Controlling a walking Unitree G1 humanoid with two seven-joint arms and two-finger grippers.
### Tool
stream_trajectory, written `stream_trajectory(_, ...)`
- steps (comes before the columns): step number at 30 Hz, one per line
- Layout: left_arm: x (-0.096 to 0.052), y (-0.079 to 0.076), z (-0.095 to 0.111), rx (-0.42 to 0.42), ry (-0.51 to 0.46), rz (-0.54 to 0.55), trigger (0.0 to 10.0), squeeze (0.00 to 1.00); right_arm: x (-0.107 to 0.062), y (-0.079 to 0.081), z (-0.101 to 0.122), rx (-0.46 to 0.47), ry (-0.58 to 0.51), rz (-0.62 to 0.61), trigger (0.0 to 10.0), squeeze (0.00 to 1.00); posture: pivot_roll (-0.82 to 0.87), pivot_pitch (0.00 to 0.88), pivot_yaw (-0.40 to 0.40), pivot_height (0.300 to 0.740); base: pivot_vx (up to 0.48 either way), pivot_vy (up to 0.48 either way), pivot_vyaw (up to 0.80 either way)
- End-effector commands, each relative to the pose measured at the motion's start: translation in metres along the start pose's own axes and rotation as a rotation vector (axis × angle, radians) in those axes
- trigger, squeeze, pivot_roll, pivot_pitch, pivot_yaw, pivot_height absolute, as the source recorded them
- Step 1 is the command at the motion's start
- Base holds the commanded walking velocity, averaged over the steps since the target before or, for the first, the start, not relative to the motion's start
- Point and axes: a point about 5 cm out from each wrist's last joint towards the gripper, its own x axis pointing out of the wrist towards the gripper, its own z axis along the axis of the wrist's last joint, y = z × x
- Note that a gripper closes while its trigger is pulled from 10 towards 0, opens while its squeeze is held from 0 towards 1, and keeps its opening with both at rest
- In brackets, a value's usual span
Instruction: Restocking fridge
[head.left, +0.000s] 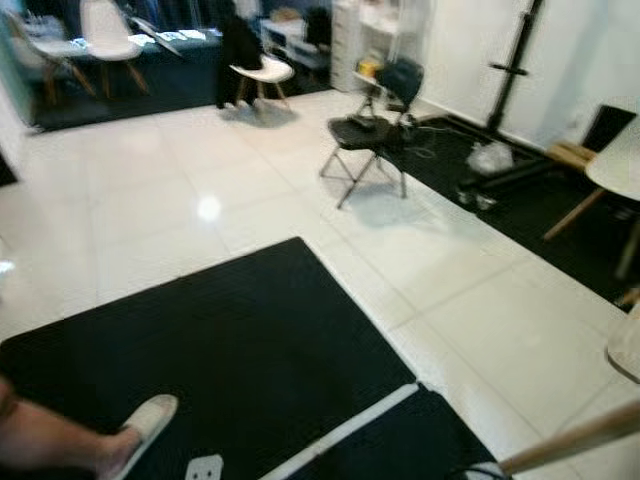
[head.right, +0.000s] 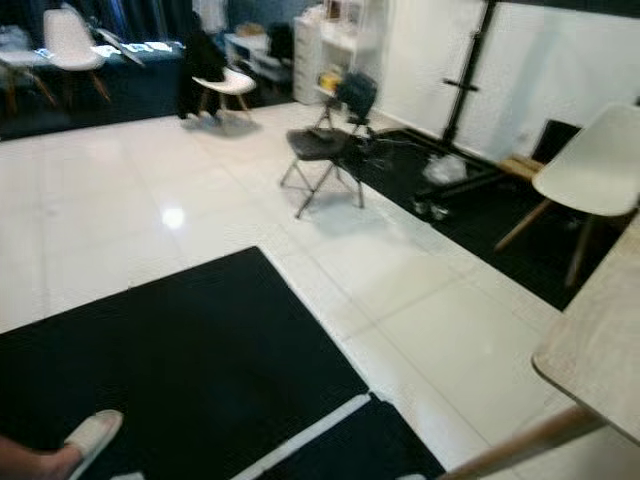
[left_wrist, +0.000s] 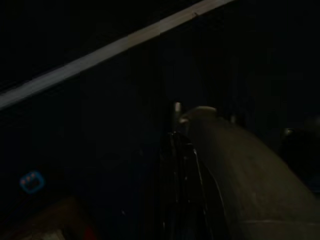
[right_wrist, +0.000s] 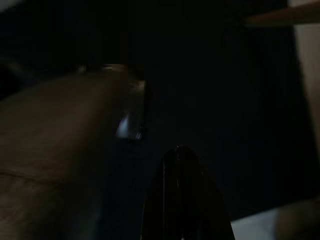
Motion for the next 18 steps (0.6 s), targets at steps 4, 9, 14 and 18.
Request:
stream_trajectory(4, -0.0008, 0.0004, -0.0046, 0.006, 0.018, 0.004, 10.0, 0.0, -0.0006, -0.0028, -0.001, 0.001, 0.006, -0.011, 10.0, 0.0, -0.05, 0.0, 0.037, 0.74, 0.356, 0.0, 0.0)
stream_trajectory(9, -0.0008, 0.0002, -0.0045, 0.006, 0.018, 0.002, 10.0, 0.0, -0.0006, -0.0028, -0.0011, 0.002, 0.006, -0.012, 10.0, 0.0, -0.05, 0.0, 0.037, 0.74, 0.359, 0.0, 0.0)
stream_trajectory(14, -0.0009, 0.0005, -0.0047, 0.007, 0.018, 0.001, 10.0, 0.0, -0.0006, -0.0026, -0.0024, -0.007, 0.022, -0.008, 10.0, 0.0, -0.05, 0.0, 0.036, 0.74, 0.359, 0.0, -0.45)
stream_trajectory(18, -0.0009, 0.0004, -0.0051, 0.007, 0.019, 0.001, 10.0, 0.0, -0.0006, -0.0026, -0.0026, -0.009, 0.023, -0.009, 10.0, 0.0, -0.05, 0.0, 0.036, 0.74, 0.356, 0.0, -0.75)
